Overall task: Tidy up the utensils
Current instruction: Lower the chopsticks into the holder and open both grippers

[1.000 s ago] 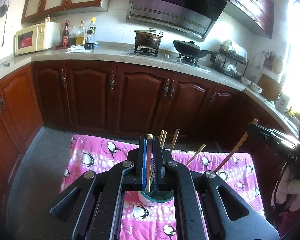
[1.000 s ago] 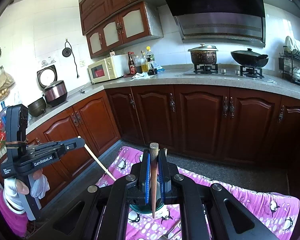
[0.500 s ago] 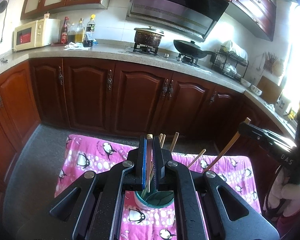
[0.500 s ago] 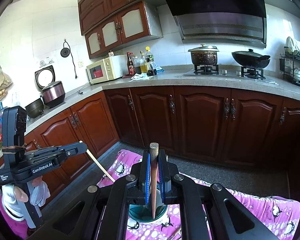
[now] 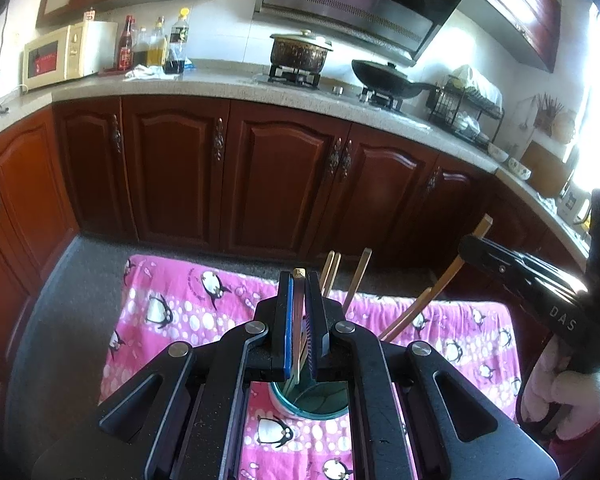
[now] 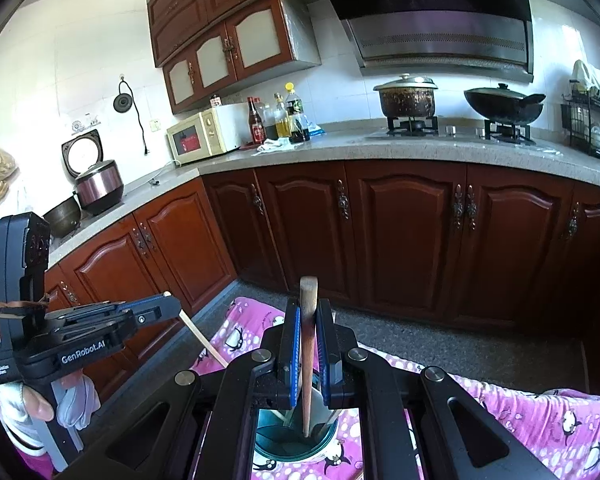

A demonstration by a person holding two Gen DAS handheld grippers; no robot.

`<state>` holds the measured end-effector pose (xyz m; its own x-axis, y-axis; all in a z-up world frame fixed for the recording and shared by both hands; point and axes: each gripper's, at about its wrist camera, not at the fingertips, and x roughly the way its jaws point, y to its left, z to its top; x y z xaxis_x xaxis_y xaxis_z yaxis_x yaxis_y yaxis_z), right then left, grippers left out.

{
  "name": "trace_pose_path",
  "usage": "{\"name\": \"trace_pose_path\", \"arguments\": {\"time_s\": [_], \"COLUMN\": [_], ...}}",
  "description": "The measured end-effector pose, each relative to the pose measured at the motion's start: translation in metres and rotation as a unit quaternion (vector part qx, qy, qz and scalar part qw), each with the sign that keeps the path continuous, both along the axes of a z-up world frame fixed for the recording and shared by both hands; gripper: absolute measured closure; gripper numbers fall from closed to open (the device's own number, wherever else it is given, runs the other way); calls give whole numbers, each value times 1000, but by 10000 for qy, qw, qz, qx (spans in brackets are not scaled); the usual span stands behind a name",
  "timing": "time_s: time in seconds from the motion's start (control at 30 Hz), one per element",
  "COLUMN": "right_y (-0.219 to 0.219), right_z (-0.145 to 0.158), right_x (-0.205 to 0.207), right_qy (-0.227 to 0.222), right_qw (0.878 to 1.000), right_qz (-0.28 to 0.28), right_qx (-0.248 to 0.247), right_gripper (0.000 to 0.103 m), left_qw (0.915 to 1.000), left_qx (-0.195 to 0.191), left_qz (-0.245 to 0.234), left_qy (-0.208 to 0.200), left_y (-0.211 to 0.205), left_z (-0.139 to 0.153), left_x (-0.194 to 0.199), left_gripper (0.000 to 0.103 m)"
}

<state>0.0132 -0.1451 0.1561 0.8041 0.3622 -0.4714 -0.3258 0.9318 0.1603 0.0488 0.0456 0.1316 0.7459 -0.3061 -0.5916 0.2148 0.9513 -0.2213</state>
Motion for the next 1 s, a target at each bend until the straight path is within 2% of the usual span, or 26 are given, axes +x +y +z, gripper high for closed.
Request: {"name": "trace_pose_path", "arguments": {"time_s": [0.17, 0.43, 0.83, 1.0], "right_y": [-2, 1, 8, 7], "right_z": [-12, -5, -2, -18], "right_x": [8, 6, -3, -4], "right_qy": [77, -54, 23, 189], "right_qw": [9999, 10000, 9994, 9994], "right_qz": [-26, 16, 330, 285], "right_qx": [97, 25, 48, 58], "right_gripper": [96, 96, 96, 96], "left_qw": [9999, 9997, 9996, 9994], "left_qx": [18, -9, 2, -24], "left_qz": [19, 44, 90, 127], "left_qy": [155, 223, 269, 325], "left_y": [-1, 2, 3, 4], "left_z": [-14, -20, -25, -30], "left_x": [4, 6, 5, 5], "left_gripper": [99, 99, 99, 99]}}
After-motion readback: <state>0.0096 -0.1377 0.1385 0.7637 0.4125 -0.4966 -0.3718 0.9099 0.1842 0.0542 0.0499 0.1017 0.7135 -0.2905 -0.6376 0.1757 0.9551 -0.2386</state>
